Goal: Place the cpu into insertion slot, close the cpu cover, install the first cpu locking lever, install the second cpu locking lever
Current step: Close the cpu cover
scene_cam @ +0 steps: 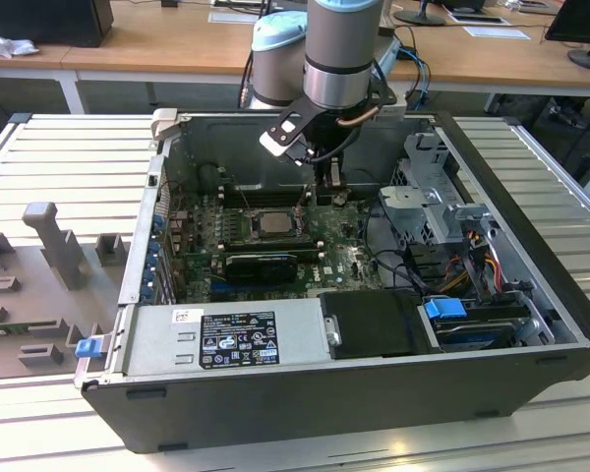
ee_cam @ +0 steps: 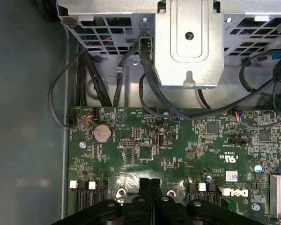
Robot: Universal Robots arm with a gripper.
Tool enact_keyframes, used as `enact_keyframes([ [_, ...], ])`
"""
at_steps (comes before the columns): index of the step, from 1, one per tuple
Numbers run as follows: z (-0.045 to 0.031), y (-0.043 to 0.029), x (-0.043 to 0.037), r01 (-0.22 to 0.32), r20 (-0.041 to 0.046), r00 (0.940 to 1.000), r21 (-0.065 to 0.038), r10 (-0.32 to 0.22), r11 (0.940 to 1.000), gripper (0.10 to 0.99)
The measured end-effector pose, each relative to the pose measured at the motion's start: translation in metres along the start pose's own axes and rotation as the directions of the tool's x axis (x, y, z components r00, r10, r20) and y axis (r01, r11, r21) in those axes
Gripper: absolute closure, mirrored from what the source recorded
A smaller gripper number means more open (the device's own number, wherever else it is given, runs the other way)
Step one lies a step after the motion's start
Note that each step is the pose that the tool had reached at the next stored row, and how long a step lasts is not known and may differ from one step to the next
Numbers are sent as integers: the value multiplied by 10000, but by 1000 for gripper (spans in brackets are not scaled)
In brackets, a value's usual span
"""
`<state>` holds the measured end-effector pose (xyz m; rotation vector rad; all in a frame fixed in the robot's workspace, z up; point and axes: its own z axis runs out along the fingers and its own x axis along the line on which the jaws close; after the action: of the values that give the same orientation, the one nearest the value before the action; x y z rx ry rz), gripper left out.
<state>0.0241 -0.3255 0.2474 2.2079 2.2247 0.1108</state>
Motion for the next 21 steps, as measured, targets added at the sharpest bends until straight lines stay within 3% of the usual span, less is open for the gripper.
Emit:
enact_keyframes([
  [6, -6, -115, 1, -1, -6, 10000, -2, 1, 10000, 980],
  [10, -1, -285, 2, 0, -13, 10000, -1, 0, 10000, 980],
  [16, 99, -432, -2, 22, -13, 10000, -1, -22, 10000, 980],
  [21, 168, -482, -4, 278, -29, 9996, 26, -278, 9996, 980],
])
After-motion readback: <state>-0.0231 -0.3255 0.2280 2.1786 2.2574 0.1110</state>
